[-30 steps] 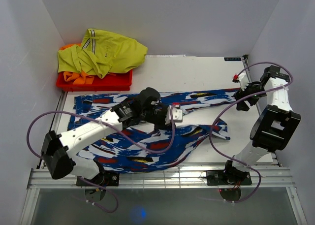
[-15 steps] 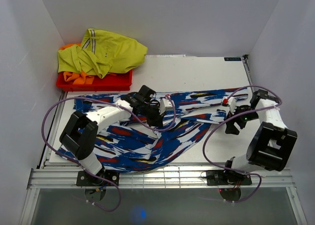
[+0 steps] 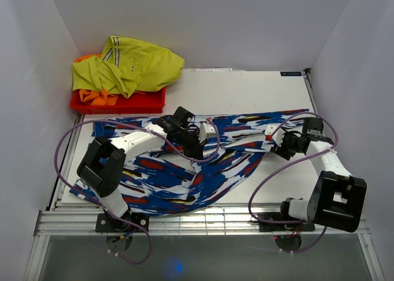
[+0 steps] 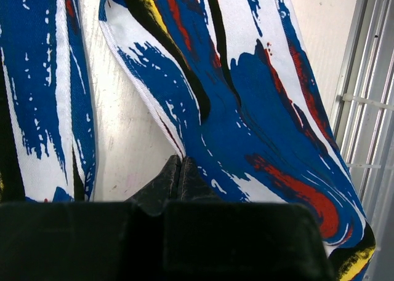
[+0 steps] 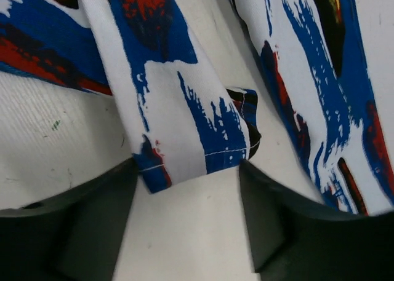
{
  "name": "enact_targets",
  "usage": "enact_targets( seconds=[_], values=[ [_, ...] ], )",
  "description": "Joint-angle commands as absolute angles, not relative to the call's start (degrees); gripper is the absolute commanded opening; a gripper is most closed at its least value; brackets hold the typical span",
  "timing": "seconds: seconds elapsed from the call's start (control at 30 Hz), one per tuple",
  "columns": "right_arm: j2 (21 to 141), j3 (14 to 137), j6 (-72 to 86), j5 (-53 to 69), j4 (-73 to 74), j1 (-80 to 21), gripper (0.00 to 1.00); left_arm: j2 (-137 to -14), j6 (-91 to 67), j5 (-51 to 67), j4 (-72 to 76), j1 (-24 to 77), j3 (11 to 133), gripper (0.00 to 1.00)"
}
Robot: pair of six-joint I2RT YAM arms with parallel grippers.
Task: Fold and stack the trousers
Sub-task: Flatten the trousers out
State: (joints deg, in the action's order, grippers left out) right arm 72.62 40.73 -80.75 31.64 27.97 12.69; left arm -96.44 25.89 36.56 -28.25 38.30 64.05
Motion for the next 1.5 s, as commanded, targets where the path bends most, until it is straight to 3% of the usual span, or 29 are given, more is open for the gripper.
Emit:
enact_targets(
  seconds=[0.0, 0.1, 0.13, 0.2, 0.43, 0.57, 0.77, 0.97, 1.2, 1.23, 1.27, 1.3, 1.33, 1.43, 1.47],
  values=[
    [73.56, 39.81, -84.46, 30.33, 22.32, 10.72, 0.57, -95.27, 25.49, 37.79, -27.6, 37.62, 64.25, 0.0],
    [75.05, 41.92, -85.51, 28.92, 23.9, 10.72, 0.4, -95.19, 25.14, 37.7, -27.51, 37.44, 64.42, 0.0],
    [75.32, 42.62, -85.78, 27.52, 25.99, 10.72, 0.21, -95.01, 25.05, 37.71, -27.51, 37.35, 64.6, 0.0],
    [74.98, 44.72, -86.13, 26.72, 28.73, 11.33, 0.08, -94.75, 25.14, 37.62, -27.51, 37.35, 64.77, 0.0],
    [66.37, 54.73, -92.62, 29.17, 49.45, 18.8, 0.08, -89.57, 26.89, 39.02, -26.98, 37.44, 64.08, 0.0],
    [59.61, 58.09, -95.36, 24.71, 57.91, 22.67, 0.08, -84.57, 27.51, 40.59, -26.89, 38.58, 62.23, 0.0],
    [56.16, 63.97, -104.75, 25.13, 73.28, 32.07, 0.08, -77.7, 29.27, 39.73, -25.06, 46.39, 59.59, 0.0],
    [60.72, 67.94, -105.29, 19.0, 74.97, 36.38, 0.08, -81.9, 25.23, 34.11, -15.65, 49.92, 60.9, 0.0],
    [80.4, 70.4, -96.54, 13.54, 71.73, 35.86, 0.08, -95.7, 22.42, 24.71, -2.82, 45.02, 67.22, 0.0],
    [82.68, 71.01, -94.59, 12.06, 70.76, 34.9, 0.08, -97.28, 21.54, 22.96, -2.81, 44.22, 68.45, 0.02],
    [84.79, 71.28, -93.0, 11.69, 69.62, 34.54, 0.08, -99.73, 21.19, 22.07, -3.07, 43.43, 70.99, 0.14],
    [88.38, 71.54, -91.6, 11.43, 67.96, 34.28, 0.08, -100.36, 20.92, 21.54, -3.77, 41.94, 71.89, 0.27],
    [89.9, 71.54, -89.32, 10.82, 66.9, 33.67, 0.08, -100.37, 19.96, 21.97, -4.91, 41.14, 72.59, 0.46],
    [93.51, 69.88, -86.58, 7.84, 61.98, 32.0, 0.08, -95.03, 18.11, 23.82, -6.32, 38.24, 70.93, 0.67],
    [94.3, 68.05, -86.31, 6.78, 60.74, 31.56, 0.08, -92.83, 17.67, 23.56, -7.46, 37.62, 70.23, 0.68]
  ],
)
